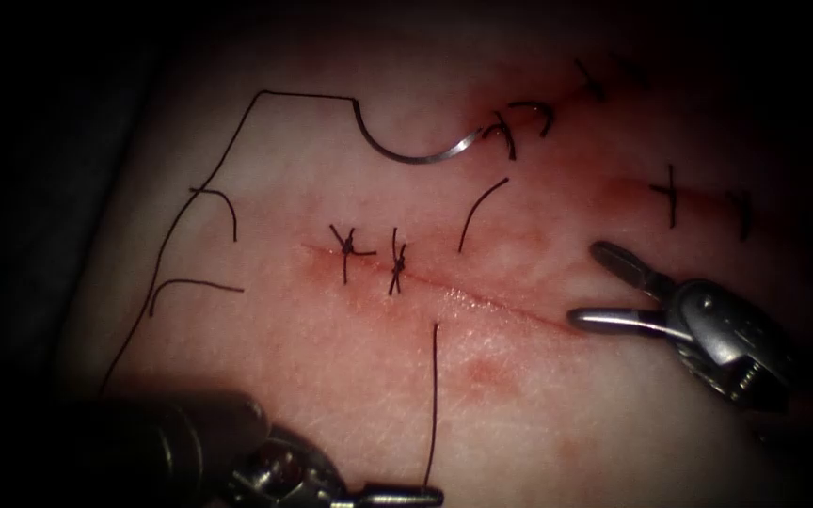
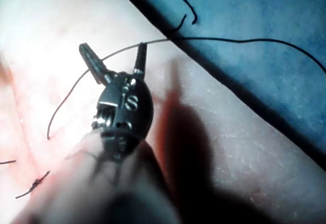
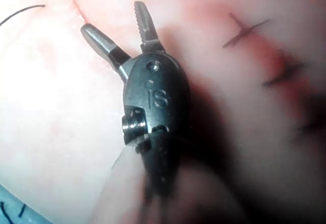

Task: Wound Closure
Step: Grasp a long length of suture with the left gripper, then use the right gripper to handoff a longer length of suture to the left.

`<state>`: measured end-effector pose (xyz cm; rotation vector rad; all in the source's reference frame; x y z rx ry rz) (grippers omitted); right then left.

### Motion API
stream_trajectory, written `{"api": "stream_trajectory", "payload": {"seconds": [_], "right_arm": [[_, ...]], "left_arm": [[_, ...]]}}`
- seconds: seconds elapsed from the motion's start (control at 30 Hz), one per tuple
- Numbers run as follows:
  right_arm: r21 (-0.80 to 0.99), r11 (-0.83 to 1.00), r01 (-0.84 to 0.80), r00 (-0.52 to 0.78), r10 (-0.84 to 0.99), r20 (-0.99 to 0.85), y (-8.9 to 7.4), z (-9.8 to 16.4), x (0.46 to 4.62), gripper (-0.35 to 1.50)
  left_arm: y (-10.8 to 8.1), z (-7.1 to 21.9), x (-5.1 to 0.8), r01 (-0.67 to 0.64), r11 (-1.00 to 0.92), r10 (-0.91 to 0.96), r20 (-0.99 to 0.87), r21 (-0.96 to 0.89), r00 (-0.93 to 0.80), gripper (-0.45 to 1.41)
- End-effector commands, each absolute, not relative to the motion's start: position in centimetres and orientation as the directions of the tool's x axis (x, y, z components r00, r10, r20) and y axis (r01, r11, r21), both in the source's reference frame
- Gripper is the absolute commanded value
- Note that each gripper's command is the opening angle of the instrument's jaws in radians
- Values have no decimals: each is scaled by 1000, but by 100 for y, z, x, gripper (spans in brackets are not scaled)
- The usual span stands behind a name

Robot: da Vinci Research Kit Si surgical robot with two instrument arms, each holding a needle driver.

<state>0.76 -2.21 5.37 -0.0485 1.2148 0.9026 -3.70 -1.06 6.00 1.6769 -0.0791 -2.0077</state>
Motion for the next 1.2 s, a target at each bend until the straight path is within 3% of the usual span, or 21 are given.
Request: {"api": "stream_trajectory", "payload": {"seconds": [0.03, 0.13, 0.3, 0.63, 0.9, 1.2], "right_arm": [[420, 669, -613, 65, 573, -817, -231, 545, 87, 118], [429, 704, -566, 97, 573, -813, -242, 544, 96, 118], [423, 771, -475, 153, 546, -824, -261, 536, 120, 123], [131, 938, -320, 272, 224, -936, -273, 518, 179, 138], [-127, 946, -299, 323, -25, -946, -269, 504, 210, 130], [-183, 932, -312, 329, -74, -941, -263, 496, 234, 133]], "left_arm": [[-109, 607, -376, 350, -861, -425, -901, 369, -93, 22], [-108, 608, -376, 379, -845, -442, -892, 378, -96, -45], [-94, 603, -371, 410, -834, -443, -891, 369, -100, -45], [-58, 588, -365, 367, -853, -438, -891, 370, -120, -45], [-32, 573, -367, 350, -863, -427, -897, 365, -117, -45], [-17, 571, -371, 342, -868, -419, -901, 359, -117, -45]]}}
